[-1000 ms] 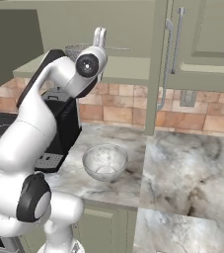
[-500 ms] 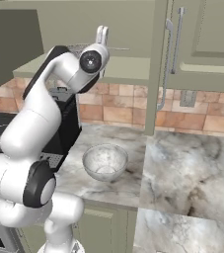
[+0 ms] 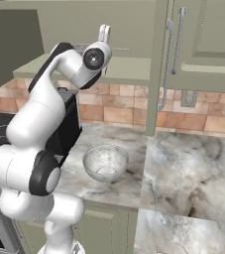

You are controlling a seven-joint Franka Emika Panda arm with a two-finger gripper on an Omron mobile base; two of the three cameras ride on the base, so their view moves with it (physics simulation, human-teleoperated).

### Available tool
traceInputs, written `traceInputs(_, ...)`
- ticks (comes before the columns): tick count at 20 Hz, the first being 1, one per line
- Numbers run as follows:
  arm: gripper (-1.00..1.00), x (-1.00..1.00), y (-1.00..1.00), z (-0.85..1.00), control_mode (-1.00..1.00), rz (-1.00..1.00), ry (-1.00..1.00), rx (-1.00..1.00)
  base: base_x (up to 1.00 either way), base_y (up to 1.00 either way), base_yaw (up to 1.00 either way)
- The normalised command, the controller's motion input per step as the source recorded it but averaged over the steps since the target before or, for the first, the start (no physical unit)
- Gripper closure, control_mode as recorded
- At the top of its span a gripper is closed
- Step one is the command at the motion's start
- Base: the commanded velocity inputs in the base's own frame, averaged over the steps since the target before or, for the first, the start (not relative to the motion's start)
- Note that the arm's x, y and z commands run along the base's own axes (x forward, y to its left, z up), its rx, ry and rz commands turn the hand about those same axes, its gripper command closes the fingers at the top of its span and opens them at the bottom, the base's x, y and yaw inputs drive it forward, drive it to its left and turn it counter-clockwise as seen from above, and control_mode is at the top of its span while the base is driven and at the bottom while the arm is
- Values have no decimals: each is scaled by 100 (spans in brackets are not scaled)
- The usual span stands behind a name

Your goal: Open the cabinet and setup a tea strainer by placing it in the bowl upright.

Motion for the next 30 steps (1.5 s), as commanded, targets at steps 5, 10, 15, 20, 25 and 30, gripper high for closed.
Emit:
traceInputs(5, -100, 12, 0, 0, -100, 0, 0, 0, 0, 0, 0)
traceInputs(10, -100, 17, 0, 0, -100, 2, 0, 0, 0, 0, 0)
traceInputs(15, -100, 21, 0, 0, -100, 3, 0, 0, 0, 0, 0)
traceInputs(20, -100, 20, 0, -1, -100, 5, 0, 0, 0, 0, 0)
traceInputs(25, -100, 17, 0, -1, -100, 7, 0, 0, 0, 0, 0)
traceInputs(30, -100, 15, -6, -5, -100, 5, 3, -1, 0, 0, 0)
